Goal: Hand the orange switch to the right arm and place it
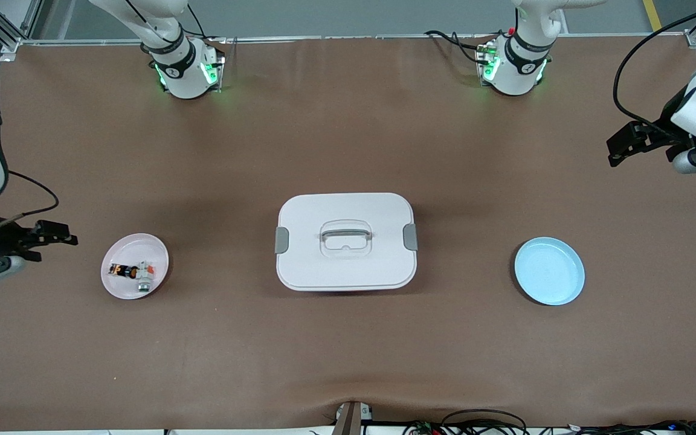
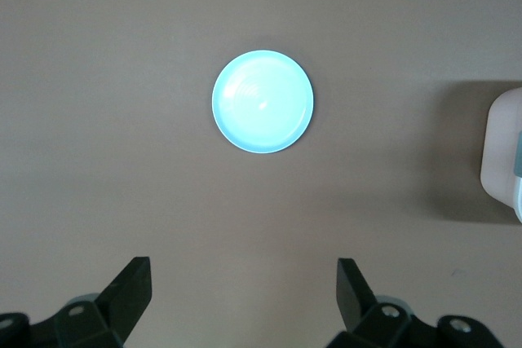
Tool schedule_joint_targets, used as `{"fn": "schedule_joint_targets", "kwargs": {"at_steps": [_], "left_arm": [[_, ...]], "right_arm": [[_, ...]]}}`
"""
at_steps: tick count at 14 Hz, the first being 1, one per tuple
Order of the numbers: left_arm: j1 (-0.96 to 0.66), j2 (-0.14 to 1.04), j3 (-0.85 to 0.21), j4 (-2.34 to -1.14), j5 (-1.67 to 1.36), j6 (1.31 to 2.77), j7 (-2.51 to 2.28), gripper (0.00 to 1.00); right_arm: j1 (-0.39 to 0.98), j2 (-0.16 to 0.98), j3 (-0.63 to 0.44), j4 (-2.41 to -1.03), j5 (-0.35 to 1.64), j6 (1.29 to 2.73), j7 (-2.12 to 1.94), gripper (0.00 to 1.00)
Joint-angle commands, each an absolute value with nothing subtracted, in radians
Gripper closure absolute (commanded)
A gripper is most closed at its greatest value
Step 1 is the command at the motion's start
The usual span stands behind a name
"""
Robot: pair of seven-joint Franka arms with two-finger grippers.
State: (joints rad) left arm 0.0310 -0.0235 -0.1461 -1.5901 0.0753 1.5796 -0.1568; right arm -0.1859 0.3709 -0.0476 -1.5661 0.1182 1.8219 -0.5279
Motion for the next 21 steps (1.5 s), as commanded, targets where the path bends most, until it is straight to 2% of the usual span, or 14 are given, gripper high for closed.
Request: {"fn": "schedule_joint_targets", "kwargs": {"at_steps": [1,4,7,15,21], "left_arm": [[0.035,-0.032,-0.143,-1.583,0.054,1.572,-0.135,0.0],[0.037,-0.032,-0.141,-1.583,0.054,1.572,-0.135,0.0],[0.037,-0.034,-0.137,-1.583,0.054,1.569,-0.132,0.0],[0.037,-0.041,-0.133,-1.583,0.054,1.568,-0.1,0.0],[0.04,-0.044,-0.132,-1.583,0.054,1.562,-0.1,0.0]], "right_arm": [[-0.176,0.301,-0.038,-1.578,0.069,1.741,-0.338,0.0],[-0.178,0.25,-0.038,-1.56,0.072,1.681,-0.131,0.0],[-0.161,0.249,-0.034,-1.52,0.071,1.675,0.055,0.0],[-0.101,0.088,-0.017,-1.571,0.074,1.651,0.042,0.0],[-0.084,0.035,-0.015,-1.566,0.066,1.62,-0.069,0.0]]}}
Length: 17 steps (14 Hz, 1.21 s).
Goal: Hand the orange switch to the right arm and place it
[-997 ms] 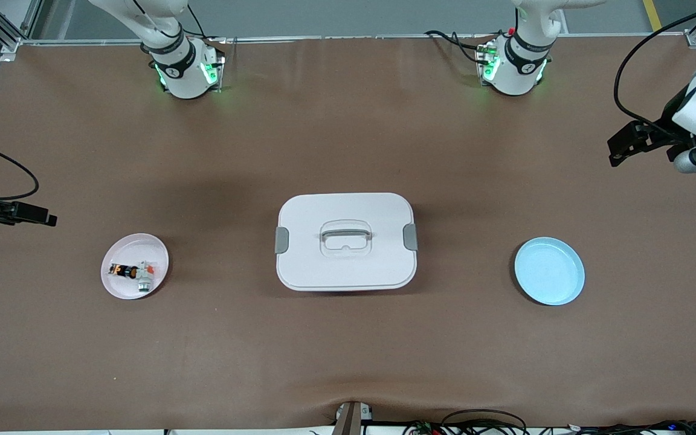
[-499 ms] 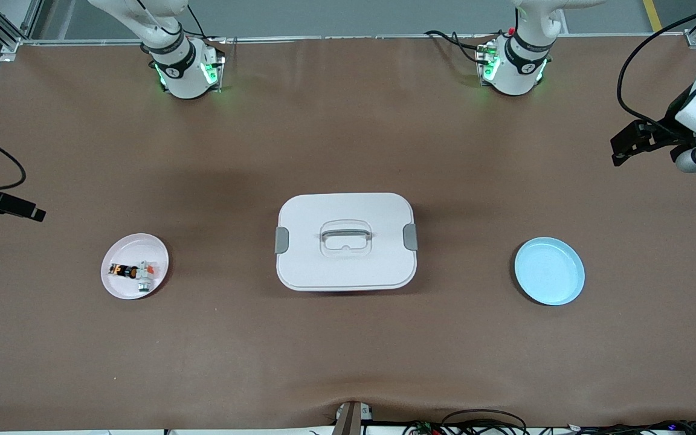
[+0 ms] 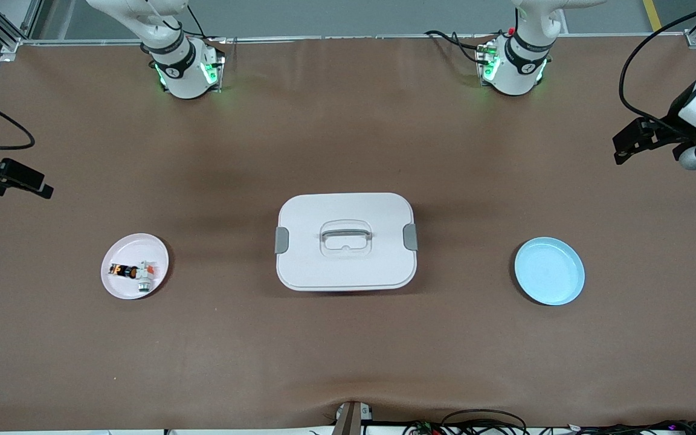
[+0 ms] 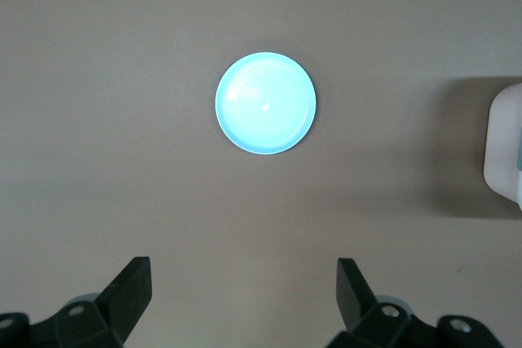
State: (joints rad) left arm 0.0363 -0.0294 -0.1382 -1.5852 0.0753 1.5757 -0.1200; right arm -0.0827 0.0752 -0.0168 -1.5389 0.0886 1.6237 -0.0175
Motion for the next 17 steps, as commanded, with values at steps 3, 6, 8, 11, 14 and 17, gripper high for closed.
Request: {"fn": "schedule_joint_targets", "kwargs": {"at_steps": [3,6,8,11,14,17], "left_arm": [[0.04,-0.046,-0.133,-1.582,0.054,1.56,-0.097,0.0],[0.041,-0.048,-0.133,-1.575,0.02,1.557,-0.1,0.0],[0.04,-0.046,-0.13,-1.539,0.002,1.517,-0.103,0.0],[0.043,-0.046,-0.132,-1.529,-0.002,1.496,-0.101,0.0],[0.049,-0.046,-0.132,-1.523,-0.003,1.483,-0.101,0.0],[0.049,-0.046,-0.132,-1.523,-0.003,1.483,-0.1,0.0]], "right_arm": [[-0.084,0.008,-0.014,-1.566,0.023,1.602,-0.087,0.0],[-0.08,-0.009,-0.015,-1.575,0.009,1.586,-0.091,0.0],[-0.08,-0.026,-0.015,-1.595,0.009,1.583,-0.091,0.0],[-0.08,-0.051,-0.015,-1.624,0.009,1.588,-0.091,0.0],[-0.078,-0.049,-0.015,-1.62,0.009,1.579,-0.089,0.0],[-0.078,-0.049,-0.015,-1.618,0.011,1.566,-0.087,0.0]]}}
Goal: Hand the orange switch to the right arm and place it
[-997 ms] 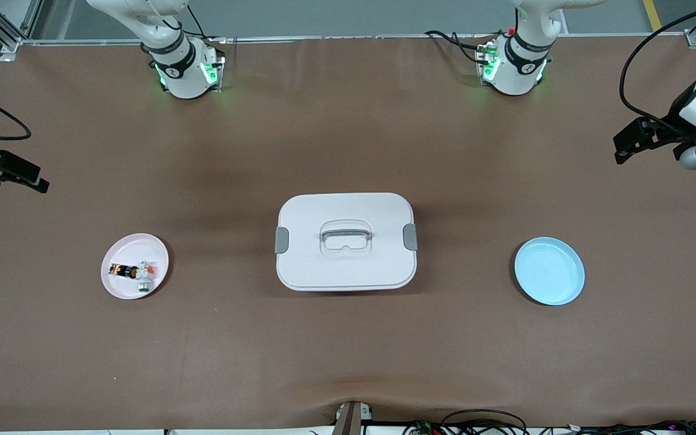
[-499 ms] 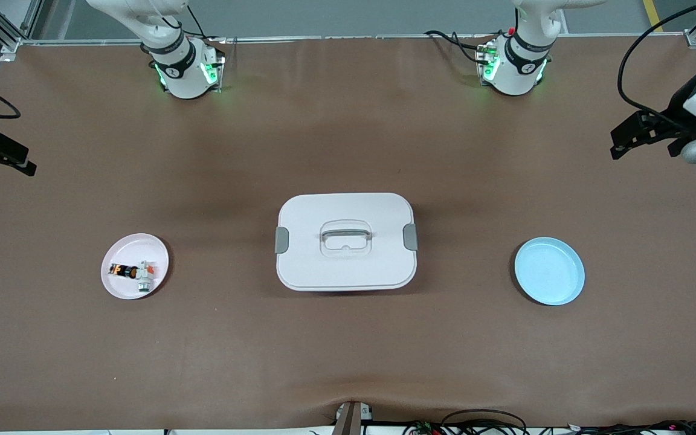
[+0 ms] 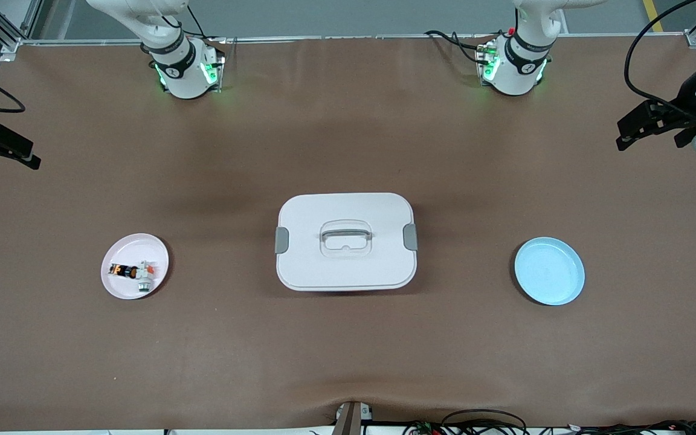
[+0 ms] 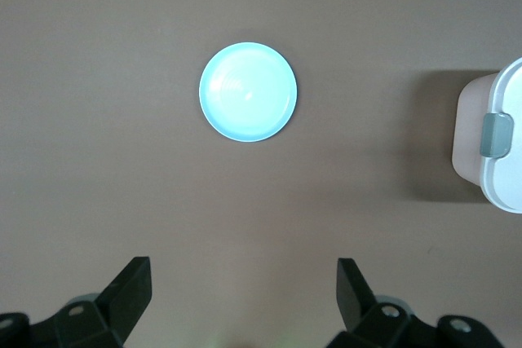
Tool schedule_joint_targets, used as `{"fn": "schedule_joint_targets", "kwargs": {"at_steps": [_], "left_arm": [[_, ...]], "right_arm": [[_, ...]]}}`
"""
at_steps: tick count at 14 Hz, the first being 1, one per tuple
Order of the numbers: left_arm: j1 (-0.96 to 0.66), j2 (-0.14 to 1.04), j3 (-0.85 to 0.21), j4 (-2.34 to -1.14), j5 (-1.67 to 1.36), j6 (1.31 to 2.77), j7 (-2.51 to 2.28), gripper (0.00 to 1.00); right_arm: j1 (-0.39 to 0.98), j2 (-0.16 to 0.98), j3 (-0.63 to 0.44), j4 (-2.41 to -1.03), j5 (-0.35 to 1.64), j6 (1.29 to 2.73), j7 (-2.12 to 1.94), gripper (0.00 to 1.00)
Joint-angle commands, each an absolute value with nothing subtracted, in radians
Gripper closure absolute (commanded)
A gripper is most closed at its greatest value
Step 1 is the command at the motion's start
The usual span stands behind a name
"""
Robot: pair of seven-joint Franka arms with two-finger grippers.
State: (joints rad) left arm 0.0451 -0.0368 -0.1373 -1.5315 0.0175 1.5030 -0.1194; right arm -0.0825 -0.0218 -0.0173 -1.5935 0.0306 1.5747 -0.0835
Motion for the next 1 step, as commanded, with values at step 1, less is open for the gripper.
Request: {"fn": "schedule_joint_targets", "kwargs": {"at_steps": [1], "left_arm": [[0.049,-0.046,-0.132,-1.523,-0.003,1.483,-0.1,0.0]], "right_arm": [[-0.078,-0.049,-0.015,-1.617,0.012,1.563,-0.086,0.0]]}}
